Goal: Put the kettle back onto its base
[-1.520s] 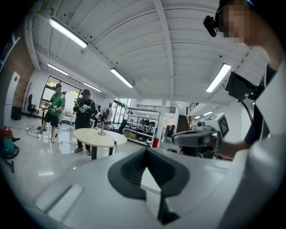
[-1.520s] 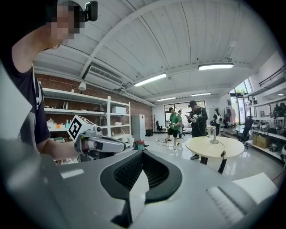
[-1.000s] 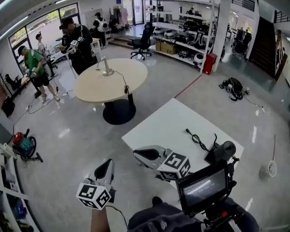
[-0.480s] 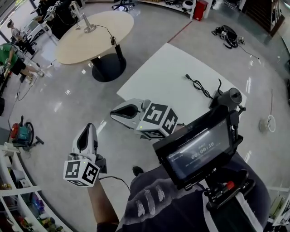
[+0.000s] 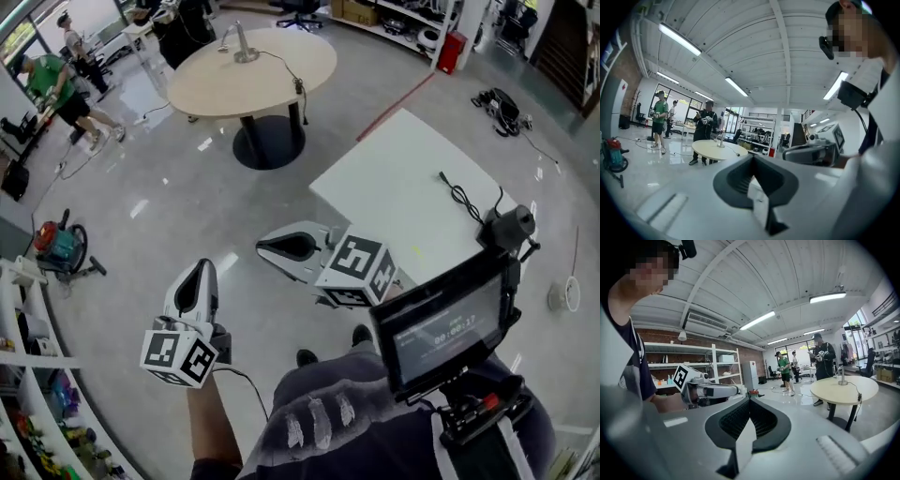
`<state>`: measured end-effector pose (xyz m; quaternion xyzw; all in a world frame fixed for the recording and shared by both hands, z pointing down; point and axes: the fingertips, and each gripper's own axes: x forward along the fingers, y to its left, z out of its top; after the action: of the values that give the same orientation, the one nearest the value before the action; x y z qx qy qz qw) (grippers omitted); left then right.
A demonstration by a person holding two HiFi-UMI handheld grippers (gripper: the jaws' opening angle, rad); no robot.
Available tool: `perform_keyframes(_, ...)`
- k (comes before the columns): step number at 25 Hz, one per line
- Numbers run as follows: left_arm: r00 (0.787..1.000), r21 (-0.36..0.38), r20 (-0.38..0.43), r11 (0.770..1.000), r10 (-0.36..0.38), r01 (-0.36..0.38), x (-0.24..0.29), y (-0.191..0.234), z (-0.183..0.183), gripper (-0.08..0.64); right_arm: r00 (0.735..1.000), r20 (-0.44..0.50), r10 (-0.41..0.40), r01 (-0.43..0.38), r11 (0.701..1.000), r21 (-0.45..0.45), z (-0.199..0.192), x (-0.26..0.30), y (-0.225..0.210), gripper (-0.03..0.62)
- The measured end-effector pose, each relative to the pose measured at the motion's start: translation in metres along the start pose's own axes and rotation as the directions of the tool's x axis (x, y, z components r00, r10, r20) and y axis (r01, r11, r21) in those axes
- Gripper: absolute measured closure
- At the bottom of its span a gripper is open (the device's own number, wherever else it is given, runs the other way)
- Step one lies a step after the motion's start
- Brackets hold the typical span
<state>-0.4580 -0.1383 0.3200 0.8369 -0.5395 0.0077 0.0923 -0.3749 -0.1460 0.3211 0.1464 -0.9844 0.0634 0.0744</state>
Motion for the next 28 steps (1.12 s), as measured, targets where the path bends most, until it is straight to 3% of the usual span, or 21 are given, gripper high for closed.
perform_keyframes(4, 0.999, -0.026, -0.037, 1.000, -0.014, 0.013, 0.000, 0.017, -0.015, 0.561, 1.000, -0.015, -0.008, 0.009, 0.999, 0.042, -0.008, 0.012, 0.006, 0.591)
perform_keyframes(9, 0.999, -0.053, -0.026, 0.998, 0.035, -0.036, -0.015, 0.063, -0.013, 0.565, 0.997, 0.036, 0.075, -0.078, 0.993, 0.087, 0.006, 0.060, 0.019, 0.591)
perform_keyframes(15, 0.999, -0.051, -0.014, 0.998, 0.035, -0.035, -0.010, 0.058, -0.010, 0.568, 0.994, 0.058, 0.094, -0.099, 0.990, 0.097, 0.008, 0.060, 0.015, 0.591)
perform_keyframes(24, 0.997, 0.014, -0.007, 0.997, 0.073, -0.073, 0.044, 0.039, 0.024, 0.574, 0.985, 0.115, 0.130, -0.144, 0.982, 0.125, 0.020, 0.036, -0.036, 0.591)
perform_keyframes(28, 0.997, 0.017, -0.031, 0.997, 0.073, -0.073, 0.048, 0.031, 0.016, 0.574, 0.980, 0.132, 0.147, -0.168, 0.973, 0.160, 0.014, 0.037, -0.042, 0.591)
